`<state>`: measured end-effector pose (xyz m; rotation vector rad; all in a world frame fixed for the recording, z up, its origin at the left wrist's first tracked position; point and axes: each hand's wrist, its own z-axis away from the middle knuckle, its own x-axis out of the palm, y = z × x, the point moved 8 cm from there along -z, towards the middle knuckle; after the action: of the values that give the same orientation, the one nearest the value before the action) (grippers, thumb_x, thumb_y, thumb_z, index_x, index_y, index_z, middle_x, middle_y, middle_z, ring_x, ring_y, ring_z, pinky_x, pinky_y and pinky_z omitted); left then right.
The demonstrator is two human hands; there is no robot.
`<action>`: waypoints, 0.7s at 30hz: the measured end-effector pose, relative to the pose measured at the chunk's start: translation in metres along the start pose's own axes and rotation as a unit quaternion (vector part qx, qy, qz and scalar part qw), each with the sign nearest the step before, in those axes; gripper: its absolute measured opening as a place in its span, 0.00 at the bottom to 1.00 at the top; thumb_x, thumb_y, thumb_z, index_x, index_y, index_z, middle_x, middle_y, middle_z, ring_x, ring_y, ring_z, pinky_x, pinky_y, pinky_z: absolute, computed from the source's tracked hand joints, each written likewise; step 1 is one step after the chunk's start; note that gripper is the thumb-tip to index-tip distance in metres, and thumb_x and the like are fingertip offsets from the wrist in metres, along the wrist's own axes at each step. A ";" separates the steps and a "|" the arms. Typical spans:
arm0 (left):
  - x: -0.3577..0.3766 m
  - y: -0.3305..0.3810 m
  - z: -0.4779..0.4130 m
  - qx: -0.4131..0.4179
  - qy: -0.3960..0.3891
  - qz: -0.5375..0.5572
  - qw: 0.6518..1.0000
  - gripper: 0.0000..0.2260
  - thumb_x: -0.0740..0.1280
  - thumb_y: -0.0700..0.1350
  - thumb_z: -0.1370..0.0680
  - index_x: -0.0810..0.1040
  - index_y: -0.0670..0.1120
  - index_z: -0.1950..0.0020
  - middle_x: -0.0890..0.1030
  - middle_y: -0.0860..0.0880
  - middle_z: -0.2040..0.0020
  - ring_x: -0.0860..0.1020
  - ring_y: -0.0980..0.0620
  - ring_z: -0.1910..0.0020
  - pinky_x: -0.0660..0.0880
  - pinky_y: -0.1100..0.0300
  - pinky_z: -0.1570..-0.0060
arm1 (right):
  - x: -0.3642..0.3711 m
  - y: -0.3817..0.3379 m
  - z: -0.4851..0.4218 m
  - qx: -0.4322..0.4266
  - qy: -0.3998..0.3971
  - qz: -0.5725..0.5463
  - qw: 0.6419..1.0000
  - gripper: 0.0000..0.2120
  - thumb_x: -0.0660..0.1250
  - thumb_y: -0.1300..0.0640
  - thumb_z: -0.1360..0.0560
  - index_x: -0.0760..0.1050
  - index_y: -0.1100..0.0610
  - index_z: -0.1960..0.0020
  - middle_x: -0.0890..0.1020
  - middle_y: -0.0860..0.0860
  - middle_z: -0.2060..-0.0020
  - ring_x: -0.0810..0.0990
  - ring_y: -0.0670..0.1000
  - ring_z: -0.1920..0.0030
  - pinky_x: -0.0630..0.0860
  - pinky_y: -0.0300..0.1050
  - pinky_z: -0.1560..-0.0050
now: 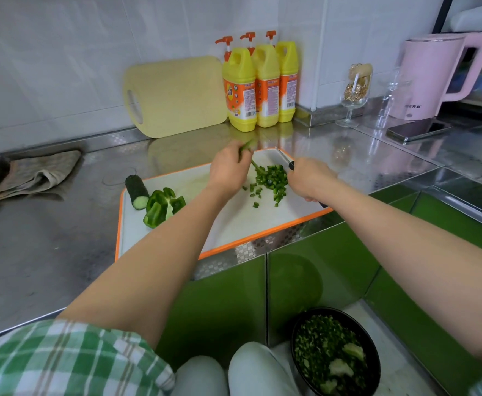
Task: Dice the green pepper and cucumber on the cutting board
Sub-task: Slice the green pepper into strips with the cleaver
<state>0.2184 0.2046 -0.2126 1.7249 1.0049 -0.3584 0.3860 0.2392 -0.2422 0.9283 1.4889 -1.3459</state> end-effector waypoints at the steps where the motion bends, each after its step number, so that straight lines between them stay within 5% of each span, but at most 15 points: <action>1: -0.005 -0.004 0.000 -0.025 0.006 0.023 0.999 0.12 0.55 0.44 0.19 0.75 0.40 0.44 0.78 0.43 0.55 0.75 0.42 0.54 0.70 0.52 0.55 | -0.002 0.000 0.000 0.000 0.007 -0.003 1.000 0.10 0.55 0.58 0.20 0.72 0.60 0.53 0.75 0.55 0.68 0.75 0.54 0.70 0.68 0.41 0.72; 5: -0.022 -0.019 0.004 -0.093 0.030 0.068 0.993 0.14 0.53 0.44 0.18 0.74 0.38 0.41 0.78 0.41 0.44 0.74 0.42 0.45 0.70 0.52 0.45 | -0.016 -0.007 -0.001 -0.012 0.013 -0.171 0.985 0.15 0.54 0.56 0.19 0.68 0.59 0.63 0.76 0.57 0.71 0.77 0.57 0.70 0.72 0.43 0.72; 9: -0.033 -0.040 0.010 -0.152 0.044 0.049 0.986 0.16 0.51 0.44 0.17 0.73 0.37 0.39 0.77 0.39 0.40 0.74 0.40 0.41 0.69 0.52 0.45 | -0.013 -0.029 0.021 -0.019 -0.126 -0.419 0.899 0.09 0.56 0.57 0.18 0.68 0.58 0.56 0.72 0.53 0.71 0.68 0.46 0.80 0.65 0.35 0.80; 16: -0.049 -0.064 0.026 -0.190 0.033 -0.022 0.981 0.15 0.50 0.43 0.17 0.71 0.36 0.40 0.76 0.36 0.41 0.74 0.37 0.43 0.69 0.51 0.47 | 0.032 -0.044 0.058 -0.031 -0.277 -0.401 0.872 0.09 0.56 0.53 0.17 0.66 0.57 0.54 0.69 0.50 0.71 0.64 0.44 0.81 0.62 0.34 0.82; 21: -0.047 -0.071 0.036 -0.186 0.004 -0.035 0.982 0.16 0.52 0.43 0.17 0.73 0.35 0.40 0.77 0.36 0.42 0.75 0.36 0.44 0.70 0.50 0.48 | 0.021 -0.016 0.048 -0.006 -0.195 -0.374 0.907 0.12 0.56 0.56 0.17 0.65 0.56 0.59 0.69 0.52 0.71 0.64 0.43 0.83 0.61 0.33 0.82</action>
<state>0.1444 0.1578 -0.2412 1.3587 1.0655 -0.1923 0.3702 0.1883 -0.2575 0.0179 1.5799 -1.9167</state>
